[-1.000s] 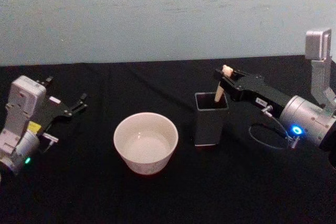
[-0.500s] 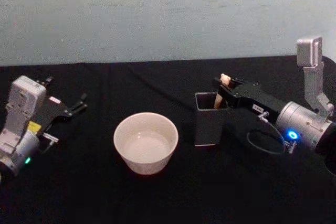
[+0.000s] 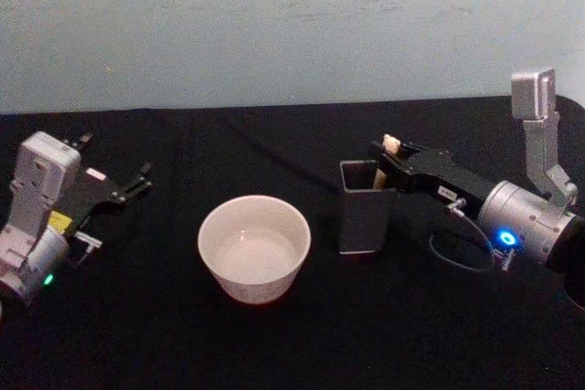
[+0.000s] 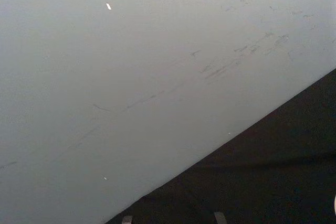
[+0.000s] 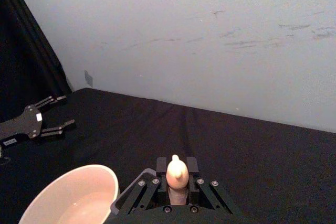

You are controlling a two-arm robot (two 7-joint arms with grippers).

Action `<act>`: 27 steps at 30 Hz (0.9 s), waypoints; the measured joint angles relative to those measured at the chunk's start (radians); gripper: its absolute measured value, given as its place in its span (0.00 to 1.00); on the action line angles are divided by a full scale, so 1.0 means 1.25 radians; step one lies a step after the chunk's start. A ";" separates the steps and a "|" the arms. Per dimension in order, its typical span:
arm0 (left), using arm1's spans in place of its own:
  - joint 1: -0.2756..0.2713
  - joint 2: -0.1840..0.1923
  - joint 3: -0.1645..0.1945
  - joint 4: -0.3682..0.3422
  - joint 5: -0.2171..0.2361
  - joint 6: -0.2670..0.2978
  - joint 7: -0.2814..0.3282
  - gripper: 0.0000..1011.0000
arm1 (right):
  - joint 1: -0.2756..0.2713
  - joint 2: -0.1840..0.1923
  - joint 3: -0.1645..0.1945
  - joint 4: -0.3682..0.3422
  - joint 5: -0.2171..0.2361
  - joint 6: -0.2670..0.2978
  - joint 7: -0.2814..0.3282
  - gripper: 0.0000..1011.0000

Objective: Pick up the stirring spoon with one hand, stir inside the cup, then place it back in its original position.

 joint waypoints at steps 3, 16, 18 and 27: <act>0.000 0.000 0.000 0.000 0.000 0.000 0.000 0.99 | 0.000 0.000 0.000 0.000 -0.001 0.000 0.000 0.21; 0.000 0.000 0.000 0.000 0.000 0.000 0.000 0.99 | -0.001 0.001 0.000 0.000 0.001 -0.001 0.000 0.21; 0.000 0.000 0.000 0.000 0.000 0.000 0.000 0.99 | -0.001 0.001 0.000 0.000 0.001 -0.001 0.000 0.21; 0.000 0.000 0.000 0.000 0.000 0.000 0.000 0.99 | -0.001 0.001 0.000 0.000 0.002 -0.001 0.000 0.43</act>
